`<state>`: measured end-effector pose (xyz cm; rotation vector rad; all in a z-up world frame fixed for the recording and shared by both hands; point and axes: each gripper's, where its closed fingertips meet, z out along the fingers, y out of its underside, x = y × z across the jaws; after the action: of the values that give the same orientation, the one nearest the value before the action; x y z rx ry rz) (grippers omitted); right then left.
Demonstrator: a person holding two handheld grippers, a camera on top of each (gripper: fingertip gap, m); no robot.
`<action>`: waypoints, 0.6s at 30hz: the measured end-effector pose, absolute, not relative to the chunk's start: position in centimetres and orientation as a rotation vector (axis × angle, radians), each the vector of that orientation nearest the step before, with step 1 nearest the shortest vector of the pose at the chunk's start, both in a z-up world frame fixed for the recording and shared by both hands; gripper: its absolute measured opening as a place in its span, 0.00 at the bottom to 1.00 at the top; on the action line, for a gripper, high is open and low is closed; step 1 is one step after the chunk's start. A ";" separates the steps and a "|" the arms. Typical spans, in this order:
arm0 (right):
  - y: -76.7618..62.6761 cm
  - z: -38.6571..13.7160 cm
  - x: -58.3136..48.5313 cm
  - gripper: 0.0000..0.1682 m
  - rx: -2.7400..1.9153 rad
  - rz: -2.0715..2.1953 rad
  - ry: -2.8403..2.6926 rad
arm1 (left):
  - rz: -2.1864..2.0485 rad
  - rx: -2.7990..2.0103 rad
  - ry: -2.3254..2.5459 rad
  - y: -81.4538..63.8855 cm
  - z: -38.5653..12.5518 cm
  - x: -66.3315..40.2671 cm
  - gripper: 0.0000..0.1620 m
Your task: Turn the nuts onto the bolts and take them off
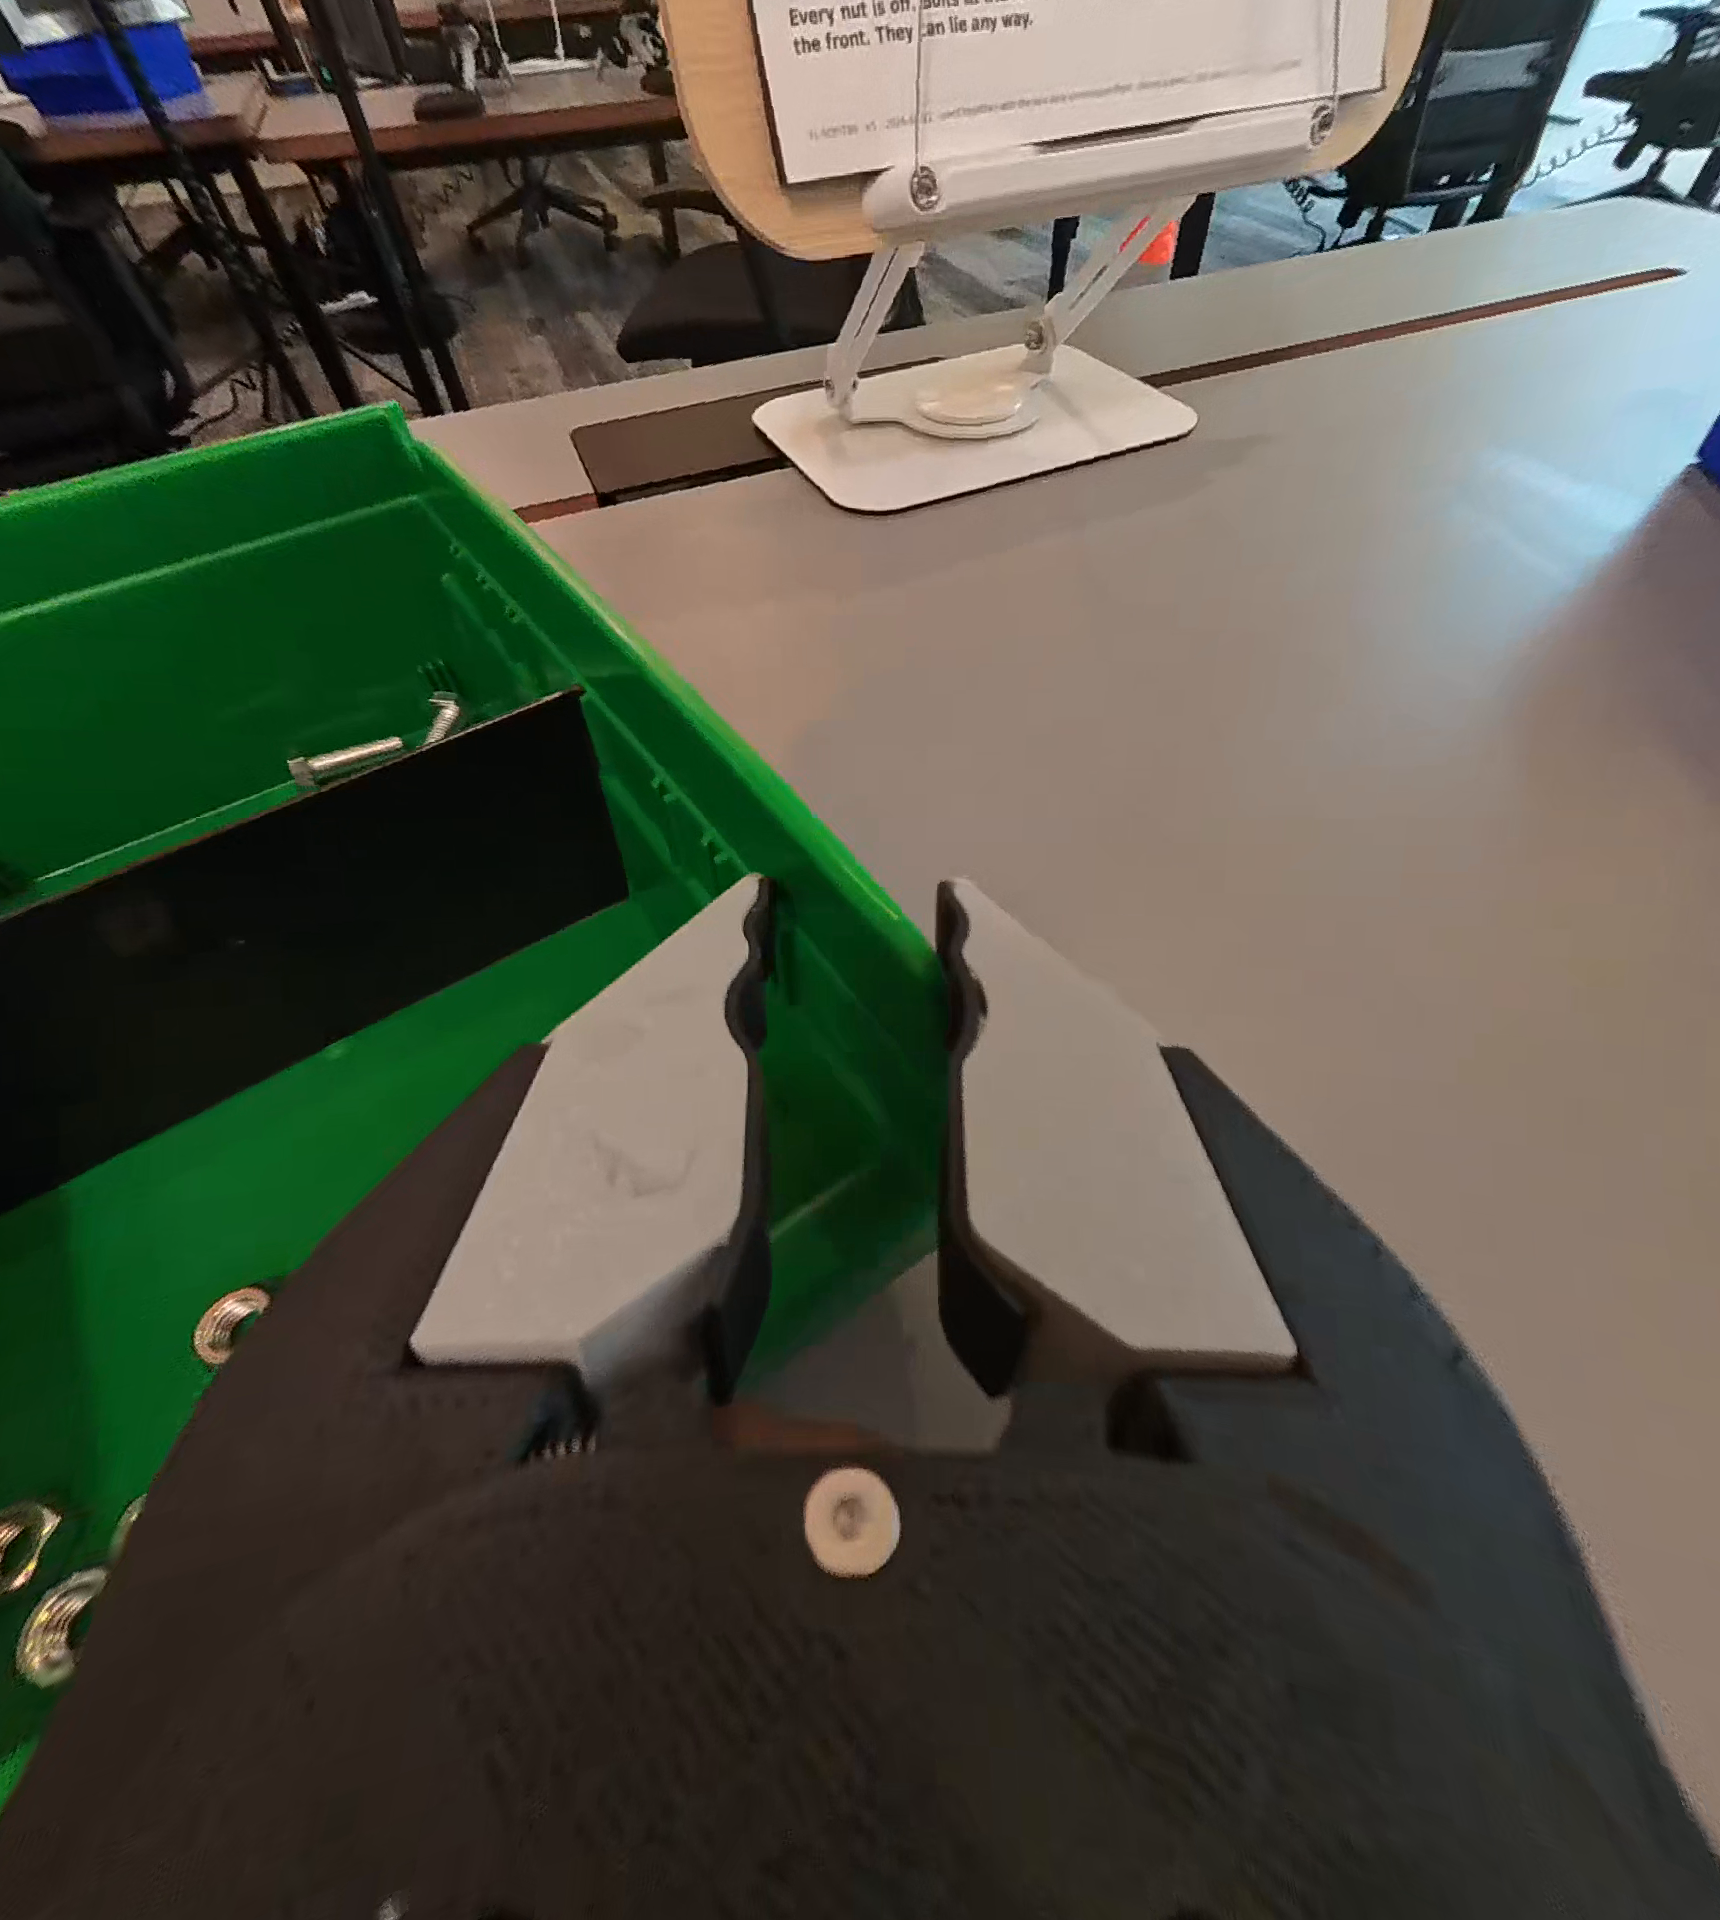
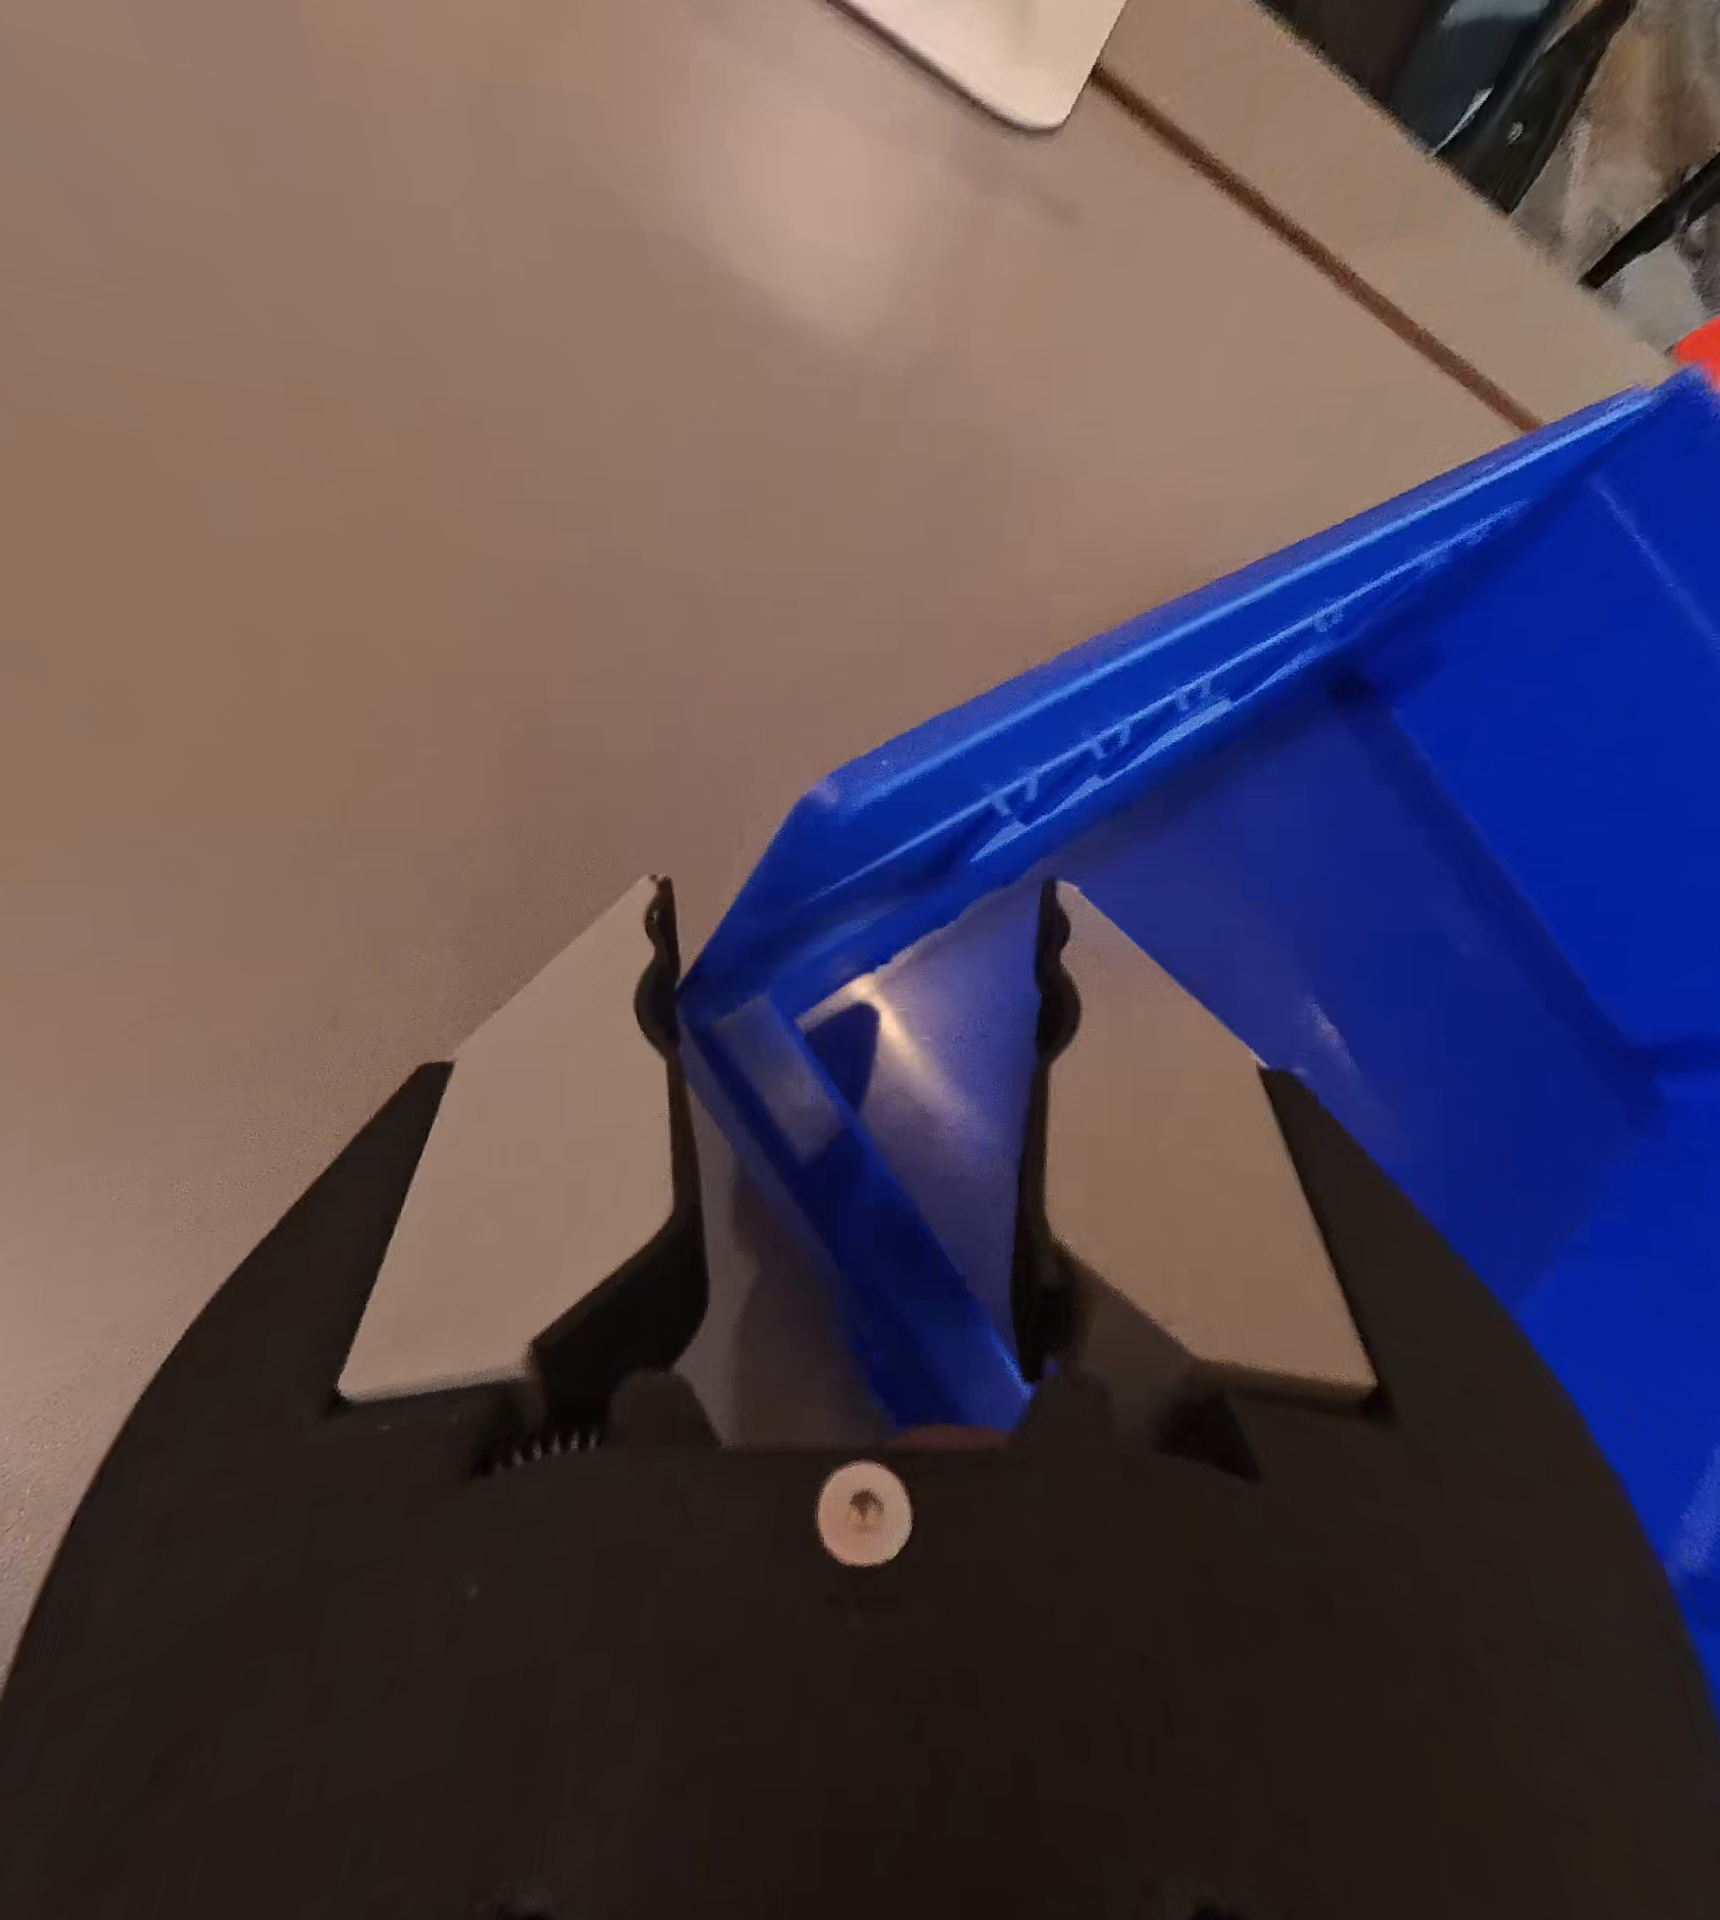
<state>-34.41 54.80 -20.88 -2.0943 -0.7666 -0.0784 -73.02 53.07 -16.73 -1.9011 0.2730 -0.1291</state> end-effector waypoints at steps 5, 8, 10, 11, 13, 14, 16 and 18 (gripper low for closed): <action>55.2 -21.3 -35.9 0.35 -2.051 0.073 -0.870 | -0.037 -1.912 0.397 51.4 -16.6 -74.7 0.11; 53.8 -21.3 -36.4 0.33 -1.990 0.232 -1.076 | -0.113 -1.908 0.393 50.0 -16.6 -76.3 0.09; 53.5 -21.3 -36.1 0.35 -2.000 0.350 -1.107 | -0.193 -1.895 0.333 49.3 -16.4 -77.3 0.07; 53.7 -21.5 -35.8 0.39 -2.053 0.377 -1.074 | -0.199 -1.890 0.312 49.1 -16.4 -77.6 0.06; 54.3 -21.8 -35.9 0.39 -2.100 0.379 -1.036 | -0.156 -1.878 0.277 49.0 -16.5 -77.8 0.04; 54.4 -21.7 -36.4 0.34 -2.091 0.367 -1.034 | -0.118 -1.868 0.262 49.1 -16.4 -77.7 0.03; 55.3 -21.7 -36.8 0.32 -2.110 0.274 -0.962 | -0.040 -1.827 0.211 49.6 -16.1 -77.2 0.01; 56.0 -21.7 -37.2 0.31 -2.106 0.188 -0.929 | 0.004 -1.816 0.221 50.2 -16.3 -75.6 0.02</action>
<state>-37.22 56.00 -21.67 -2.1064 -0.9294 0.1884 -75.60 50.20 -16.33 -1.8161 0.2208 0.0041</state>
